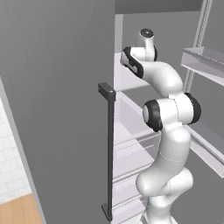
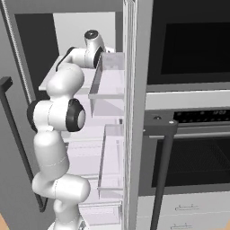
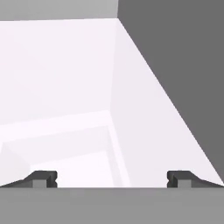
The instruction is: Place one bell pepper and one chicken drumstick in each tupperware on the nearby counter, to pack two identical lunches.
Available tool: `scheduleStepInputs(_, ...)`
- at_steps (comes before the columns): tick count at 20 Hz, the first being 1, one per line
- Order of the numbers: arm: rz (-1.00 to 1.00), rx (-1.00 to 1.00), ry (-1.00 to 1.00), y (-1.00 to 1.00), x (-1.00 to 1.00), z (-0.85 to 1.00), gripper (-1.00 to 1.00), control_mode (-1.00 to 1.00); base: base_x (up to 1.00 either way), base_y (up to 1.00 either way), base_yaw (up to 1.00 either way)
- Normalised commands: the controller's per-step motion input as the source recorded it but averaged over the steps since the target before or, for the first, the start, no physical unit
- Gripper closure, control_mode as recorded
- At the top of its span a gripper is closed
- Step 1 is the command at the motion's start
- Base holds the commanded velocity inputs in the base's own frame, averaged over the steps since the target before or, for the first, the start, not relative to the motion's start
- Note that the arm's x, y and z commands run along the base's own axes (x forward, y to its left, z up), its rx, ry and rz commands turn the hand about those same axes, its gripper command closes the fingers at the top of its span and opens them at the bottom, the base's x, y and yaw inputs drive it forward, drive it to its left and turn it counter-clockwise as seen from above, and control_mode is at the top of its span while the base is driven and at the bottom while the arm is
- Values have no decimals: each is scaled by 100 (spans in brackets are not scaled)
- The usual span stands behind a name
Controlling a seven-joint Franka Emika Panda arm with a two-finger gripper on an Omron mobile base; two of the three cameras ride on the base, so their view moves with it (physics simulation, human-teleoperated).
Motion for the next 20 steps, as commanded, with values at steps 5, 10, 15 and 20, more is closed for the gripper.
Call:
scheduleStepInputs(5, 0, 0, 0, -6, -26, 0, -100, -100, 0, 0, 0)
scheduleStepInputs(10, 0, 0, 1, -3, -24, 10, -100, -100, 0, 0, 0)
scheduleStepInputs(15, 0, 0, 4, -22, -38, 7, -100, -100, 0, 0, 0)
scheduleStepInputs(20, 0, 0, 7, -19, -51, -2, -100, -100, 0, 0, 0)
